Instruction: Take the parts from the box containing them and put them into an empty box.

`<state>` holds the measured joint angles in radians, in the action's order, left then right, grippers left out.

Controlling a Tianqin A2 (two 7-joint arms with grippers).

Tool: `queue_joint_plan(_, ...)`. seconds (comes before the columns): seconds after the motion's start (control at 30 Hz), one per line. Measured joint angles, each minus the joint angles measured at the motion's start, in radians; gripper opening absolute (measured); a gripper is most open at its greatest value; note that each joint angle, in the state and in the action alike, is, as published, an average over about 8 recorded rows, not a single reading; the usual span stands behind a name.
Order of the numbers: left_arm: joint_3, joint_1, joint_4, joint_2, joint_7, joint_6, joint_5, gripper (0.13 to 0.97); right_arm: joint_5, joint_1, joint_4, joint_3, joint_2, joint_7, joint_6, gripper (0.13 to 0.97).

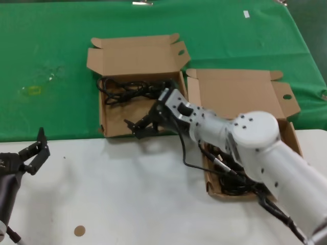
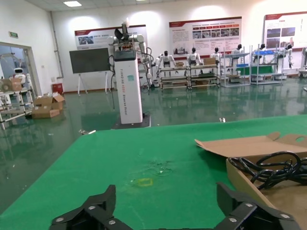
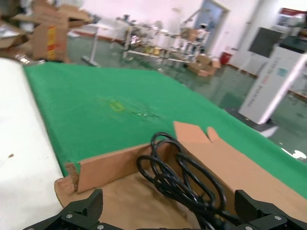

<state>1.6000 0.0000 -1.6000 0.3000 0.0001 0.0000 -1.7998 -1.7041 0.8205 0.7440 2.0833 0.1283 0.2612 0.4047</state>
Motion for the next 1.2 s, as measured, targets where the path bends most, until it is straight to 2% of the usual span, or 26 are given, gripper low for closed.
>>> queue_joint_plan(0.2, 0.0, 0.0, 0.0, 0.0, 0.0, 0.0, 0.0, 0.766, -0.013, -0.115, 0.12, -0.067, 0.024, -0.037, -0.057, 0.966)
queue_joint_plan(0.33, 0.0, 0.0, 0.0, 0.0, 0.0, 0.0, 0.0, 0.766, -0.022, -0.191, 0.199, -0.112, 0.04, -0.061, -0.095, 0.966)
queue_joint_plan(0.6, 0.0, 0.0, 0.0, 0.0, 0.0, 0.0, 0.0, 0.9, -0.04, -0.343, 0.358, -0.202, 0.072, -0.11, -0.17, 0.966)
queue_joint_plan(0.9, 0.0, 0.0, 0.0, 0.0, 0.0, 0.0, 0.0, 0.961, -0.06, -0.515, 0.538, -0.303, 0.108, -0.164, -0.254, 0.966)
queue_joint_plan(1.2, 0.0, 0.0, 0.0, 0.0, 0.0, 0.0, 0.0, 0.964, -0.08, -0.688, 0.717, -0.405, 0.144, -0.219, -0.339, 0.966)
